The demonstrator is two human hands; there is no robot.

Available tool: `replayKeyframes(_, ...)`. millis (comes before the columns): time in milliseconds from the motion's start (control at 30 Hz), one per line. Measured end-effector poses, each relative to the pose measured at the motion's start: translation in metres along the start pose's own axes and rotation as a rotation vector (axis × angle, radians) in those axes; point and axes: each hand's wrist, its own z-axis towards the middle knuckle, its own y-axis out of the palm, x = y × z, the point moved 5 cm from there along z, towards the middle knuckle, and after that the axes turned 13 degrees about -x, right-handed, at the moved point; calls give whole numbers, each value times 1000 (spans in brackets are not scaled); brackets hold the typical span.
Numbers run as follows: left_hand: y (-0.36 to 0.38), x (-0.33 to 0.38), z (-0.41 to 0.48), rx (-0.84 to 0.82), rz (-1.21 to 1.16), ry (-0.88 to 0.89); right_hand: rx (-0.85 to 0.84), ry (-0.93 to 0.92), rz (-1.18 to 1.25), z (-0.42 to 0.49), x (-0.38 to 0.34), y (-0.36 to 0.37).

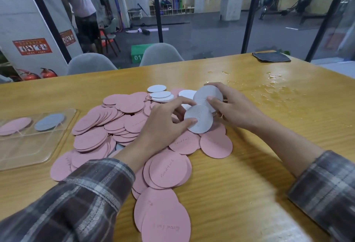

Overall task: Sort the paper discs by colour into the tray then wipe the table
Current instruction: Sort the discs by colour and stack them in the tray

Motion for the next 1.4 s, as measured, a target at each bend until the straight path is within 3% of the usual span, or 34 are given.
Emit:
replayKeyframes(300,-7,-2,-1,109,-131,-46,-81,-21,143,-2,-7,8)
replayKeyframes(400,-5,-3,-2,138,-62,-3,-112,-14,148,-3,-8,12)
replayKeyframes(533,-3,-1,-1,106,4,28,-125,-6,214,-5,-8,12)
replayKeyframes(700,-5,0,-1,118,-74,51,-147,-3,263,-5,-8,16)
replayKeyframes(833,-12,-4,-1,203,-158,-10,-122,-29,108,-6,-9,15)
replayKeyframes(1033,-9,-1,-1,188,-118,36,-158,-38,48,-8,-13,19)
replayKeyframes(1267,-5,-2,3,187,-16,87,-211,-61,-156,-9,-13,21)
replayKeyframes(1400,-9,-10,7,193,213,32,-168,-22,-144,-5,-6,17)
